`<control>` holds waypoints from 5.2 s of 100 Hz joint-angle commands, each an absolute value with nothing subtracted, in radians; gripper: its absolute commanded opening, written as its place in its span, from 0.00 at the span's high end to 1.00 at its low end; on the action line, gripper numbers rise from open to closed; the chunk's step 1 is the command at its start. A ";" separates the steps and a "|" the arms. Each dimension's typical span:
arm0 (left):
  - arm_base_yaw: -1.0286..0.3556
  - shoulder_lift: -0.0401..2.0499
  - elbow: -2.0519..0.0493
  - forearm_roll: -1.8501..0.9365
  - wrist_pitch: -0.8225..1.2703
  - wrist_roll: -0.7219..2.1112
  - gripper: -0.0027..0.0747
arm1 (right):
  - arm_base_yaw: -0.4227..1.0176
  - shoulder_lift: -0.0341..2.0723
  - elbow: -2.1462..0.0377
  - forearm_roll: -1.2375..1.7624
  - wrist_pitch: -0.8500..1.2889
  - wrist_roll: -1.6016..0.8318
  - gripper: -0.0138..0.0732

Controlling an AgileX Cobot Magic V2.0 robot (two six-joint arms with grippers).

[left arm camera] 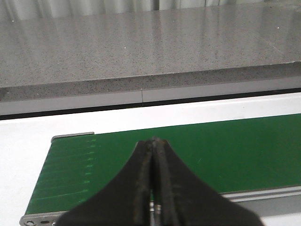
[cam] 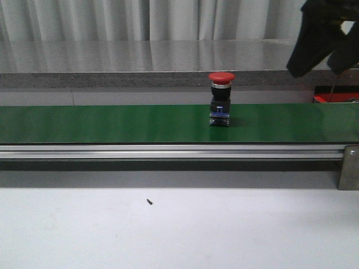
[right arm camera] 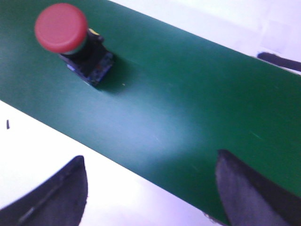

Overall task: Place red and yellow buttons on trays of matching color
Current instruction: 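Move the right gripper over the red button on the belt, then grasp the red button off the belt with the right gripper, then lower the red button into the red tray and open the right gripper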

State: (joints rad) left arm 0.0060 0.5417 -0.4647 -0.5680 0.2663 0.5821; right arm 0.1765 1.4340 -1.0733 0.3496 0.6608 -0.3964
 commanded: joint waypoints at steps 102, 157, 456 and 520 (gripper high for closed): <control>-0.004 0.545 -0.493 -0.591 0.205 0.583 0.99 | 0.235 1.655 -1.287 0.364 0.538 -0.411 0.31; -0.004 0.545 -0.493 -0.591 0.205 0.583 0.99 | 0.062 1.586 -1.289 0.363 0.608 -0.380 0.55; -0.004 0.548 -0.493 -0.591 0.192 0.583 0.99 | -0.035 1.241 -1.142 0.354 0.488 -0.411 0.23; -0.004 0.548 -0.493 -0.591 0.192 0.583 0.99 | 0.054 0.554 -0.615 0.389 0.466 -0.411 0.63</control>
State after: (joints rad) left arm 0.0060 0.5417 -0.4647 -0.5716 0.2645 0.5843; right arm 0.0557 0.6024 -0.6150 0.3700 0.5192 -0.4023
